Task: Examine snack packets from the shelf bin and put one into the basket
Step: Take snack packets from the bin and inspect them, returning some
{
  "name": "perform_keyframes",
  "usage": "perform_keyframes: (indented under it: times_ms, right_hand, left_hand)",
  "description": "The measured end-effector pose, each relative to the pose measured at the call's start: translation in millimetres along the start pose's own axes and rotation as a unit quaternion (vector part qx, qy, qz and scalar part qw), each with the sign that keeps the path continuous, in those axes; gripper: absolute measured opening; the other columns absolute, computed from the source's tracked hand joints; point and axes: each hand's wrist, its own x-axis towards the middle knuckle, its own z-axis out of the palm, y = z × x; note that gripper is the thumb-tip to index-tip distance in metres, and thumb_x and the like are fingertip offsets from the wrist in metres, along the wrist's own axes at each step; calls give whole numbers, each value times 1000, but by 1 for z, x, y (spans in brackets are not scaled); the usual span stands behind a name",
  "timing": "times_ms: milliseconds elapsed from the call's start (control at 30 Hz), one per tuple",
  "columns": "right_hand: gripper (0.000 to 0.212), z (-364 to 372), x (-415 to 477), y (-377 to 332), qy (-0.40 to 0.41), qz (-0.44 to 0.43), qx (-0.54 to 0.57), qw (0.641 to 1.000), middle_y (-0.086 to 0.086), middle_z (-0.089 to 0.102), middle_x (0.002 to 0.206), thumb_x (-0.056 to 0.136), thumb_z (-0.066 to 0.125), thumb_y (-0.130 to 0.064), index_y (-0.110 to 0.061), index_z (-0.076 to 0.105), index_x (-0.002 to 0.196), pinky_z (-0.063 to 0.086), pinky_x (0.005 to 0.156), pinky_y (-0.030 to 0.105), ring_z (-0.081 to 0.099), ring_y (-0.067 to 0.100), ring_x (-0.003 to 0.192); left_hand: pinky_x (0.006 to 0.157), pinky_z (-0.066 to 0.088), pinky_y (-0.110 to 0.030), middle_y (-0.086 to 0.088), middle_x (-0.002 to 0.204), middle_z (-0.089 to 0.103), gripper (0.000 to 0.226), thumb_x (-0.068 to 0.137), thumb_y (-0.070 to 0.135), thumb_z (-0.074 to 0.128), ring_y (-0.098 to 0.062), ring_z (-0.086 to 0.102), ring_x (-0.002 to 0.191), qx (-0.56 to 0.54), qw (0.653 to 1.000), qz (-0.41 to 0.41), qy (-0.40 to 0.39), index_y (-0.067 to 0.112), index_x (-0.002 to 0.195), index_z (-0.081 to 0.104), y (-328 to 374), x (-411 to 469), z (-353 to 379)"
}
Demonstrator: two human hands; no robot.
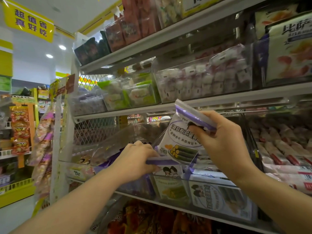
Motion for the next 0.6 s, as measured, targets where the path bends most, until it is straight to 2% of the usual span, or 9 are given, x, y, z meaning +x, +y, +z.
perform_keyframes:
  times_ms: [67, 167, 267, 333, 433, 533, 600]
  right_hand:
    - [23, -2, 4, 3, 26, 20, 8, 999, -5, 68, 81, 88, 68, -18, -38, 60, 98, 58, 63, 38, 66, 15, 75]
    - [16, -1, 10, 3, 41, 40, 11, 998, -4, 67, 76, 88, 68, -20, -29, 63, 100, 57, 60, 33, 63, 9, 66]
    - [16, 0, 9, 1, 60, 34, 21, 997, 0, 68, 79, 88, 68, -20, -30, 63, 99, 56, 65, 42, 65, 20, 73]
    - [16, 0, 4, 1, 68, 25, 28, 997, -1, 69, 80, 88, 68, -20, -31, 64, 99, 56, 64, 42, 66, 19, 74]
    - [19, 1, -4, 4, 58, 28, 29, 997, -4, 69, 82, 88, 68, -19, -31, 64, 101, 58, 64, 35, 66, 15, 76]
    - [21, 4, -6, 9, 54, 36, 26, 998, -8, 68, 83, 88, 68, -15, -30, 63, 103, 56, 66, 20, 66, 6, 77]
    - [22, 5, -5, 10, 55, 36, 24, 998, -9, 68, 83, 88, 68, -14, -29, 63, 104, 54, 63, 15, 65, 4, 76]
  left_hand:
    - [79, 26, -31, 26, 86, 43, 34, 86, 44, 64, -9, 40, 102, -11, 1000, 7, 6, 37, 119, 61, -5, 0, 0]
    - [79, 26, -31, 23, 82, 42, 21, 91, 40, 59, -12, 42, 110, -19, 999, 12, 23, 35, 111, 57, -7, -2, 3]
    - [80, 27, -28, 15, 98, 56, 15, 95, 36, 55, -12, 45, 112, -30, 998, -3, 61, 30, 109, 54, -7, -4, 8]
    - [81, 29, -28, 13, 97, 56, 12, 96, 35, 54, -13, 47, 109, -41, 995, -12, 87, 30, 106, 53, -6, -3, 9]
    - [77, 28, -29, 16, 86, 45, 17, 93, 36, 56, -13, 43, 101, -46, 997, -15, 68, 37, 99, 41, -2, -1, 11]
    - [76, 27, -29, 19, 87, 47, 26, 88, 37, 60, -8, 35, 95, -32, 999, -17, 33, 36, 111, 47, 1, 0, 12]
    - [76, 26, -28, 18, 91, 51, 30, 85, 34, 59, -10, 36, 93, -15, 1000, -8, 14, 36, 114, 53, 1, 0, 11]
